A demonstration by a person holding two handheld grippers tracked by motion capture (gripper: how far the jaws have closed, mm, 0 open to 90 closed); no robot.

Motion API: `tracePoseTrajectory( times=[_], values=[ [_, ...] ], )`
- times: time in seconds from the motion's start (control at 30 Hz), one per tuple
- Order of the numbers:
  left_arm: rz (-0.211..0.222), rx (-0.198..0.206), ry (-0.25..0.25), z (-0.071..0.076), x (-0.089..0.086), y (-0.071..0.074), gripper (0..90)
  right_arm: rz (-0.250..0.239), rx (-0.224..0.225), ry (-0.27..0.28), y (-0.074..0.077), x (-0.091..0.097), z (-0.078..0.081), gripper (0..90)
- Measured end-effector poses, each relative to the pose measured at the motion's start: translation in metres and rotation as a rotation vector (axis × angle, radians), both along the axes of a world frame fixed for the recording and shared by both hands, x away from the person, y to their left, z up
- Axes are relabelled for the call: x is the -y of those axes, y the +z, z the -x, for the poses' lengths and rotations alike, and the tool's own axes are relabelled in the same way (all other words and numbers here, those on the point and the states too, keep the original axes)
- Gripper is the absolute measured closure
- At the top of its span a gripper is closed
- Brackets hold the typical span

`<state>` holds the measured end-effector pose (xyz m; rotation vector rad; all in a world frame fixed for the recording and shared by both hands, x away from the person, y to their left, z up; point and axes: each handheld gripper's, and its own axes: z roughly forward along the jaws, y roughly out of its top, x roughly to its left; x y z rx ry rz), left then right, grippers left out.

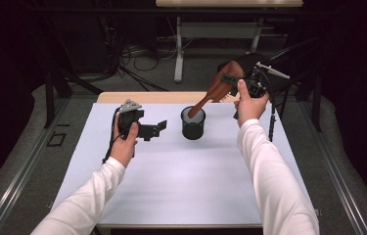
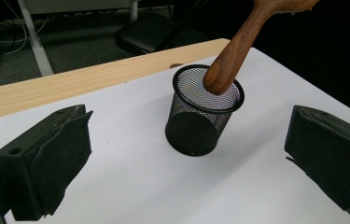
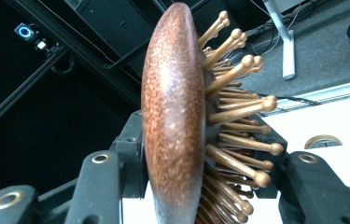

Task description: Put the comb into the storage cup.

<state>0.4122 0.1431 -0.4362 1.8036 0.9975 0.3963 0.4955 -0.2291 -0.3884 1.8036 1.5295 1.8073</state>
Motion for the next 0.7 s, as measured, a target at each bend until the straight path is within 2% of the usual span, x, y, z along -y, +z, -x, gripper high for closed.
tracePoseTrajectory(
  times=[0.7],
  values=[
    [0.01, -0.001, 0.013, 0.003, -0.005, 0.002, 0.3, 0.027, -0.018, -0.004, -0.021, -0.011, -0.005, 49.5]
  ],
)
